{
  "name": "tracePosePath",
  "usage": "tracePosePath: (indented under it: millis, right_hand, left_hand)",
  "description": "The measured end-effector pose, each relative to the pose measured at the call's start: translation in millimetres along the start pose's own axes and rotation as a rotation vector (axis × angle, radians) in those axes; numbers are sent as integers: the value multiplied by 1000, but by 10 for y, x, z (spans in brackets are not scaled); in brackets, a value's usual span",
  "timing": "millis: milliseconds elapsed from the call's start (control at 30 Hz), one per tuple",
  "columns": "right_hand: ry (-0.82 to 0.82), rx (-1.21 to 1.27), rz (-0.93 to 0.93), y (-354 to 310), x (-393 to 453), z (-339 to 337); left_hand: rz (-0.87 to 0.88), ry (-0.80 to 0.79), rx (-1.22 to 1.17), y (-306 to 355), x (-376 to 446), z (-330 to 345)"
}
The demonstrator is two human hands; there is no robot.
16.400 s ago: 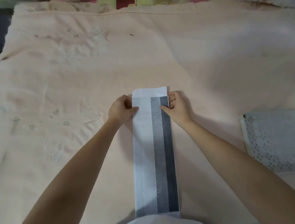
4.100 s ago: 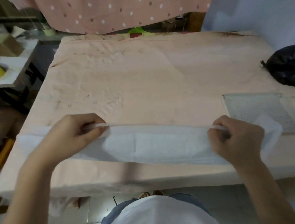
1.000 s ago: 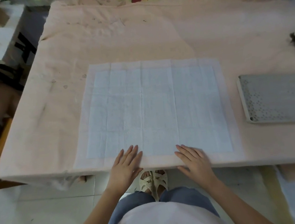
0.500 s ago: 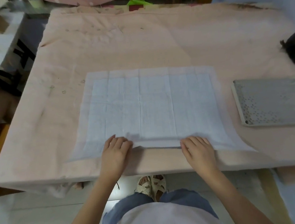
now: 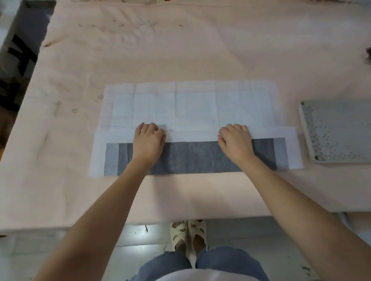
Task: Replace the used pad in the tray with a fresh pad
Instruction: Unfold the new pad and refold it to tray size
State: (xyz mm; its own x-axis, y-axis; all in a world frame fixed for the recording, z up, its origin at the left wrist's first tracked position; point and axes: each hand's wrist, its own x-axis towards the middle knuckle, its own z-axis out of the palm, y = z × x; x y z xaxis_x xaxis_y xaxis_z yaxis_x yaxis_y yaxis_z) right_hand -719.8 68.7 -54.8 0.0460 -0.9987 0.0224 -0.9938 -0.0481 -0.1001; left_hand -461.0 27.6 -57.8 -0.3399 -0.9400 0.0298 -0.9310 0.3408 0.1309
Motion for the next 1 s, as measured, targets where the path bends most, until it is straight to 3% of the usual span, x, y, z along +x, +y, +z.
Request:
tracePosePath:
  millis: [167, 300, 467, 600, 1000]
  right_hand:
    - [3, 40, 56, -11, 13, 143]
    - [93, 138, 119, -243, -133, 230]
    - [-71, 79, -82, -679, -248, 408]
    - [-173, 39, -29, -817, -236, 558]
    - [-163, 82, -20, -623, -281, 572]
  left_hand:
    - [-70, 13, -74, 79, -74, 206]
    - [6, -8, -101, 303, -340, 363]
    - [-11, -61, -122, 385, -421, 548]
    - [-6, -48, -112, 372, -411, 585]
    - [-8, -36, -87, 373, -395, 588]
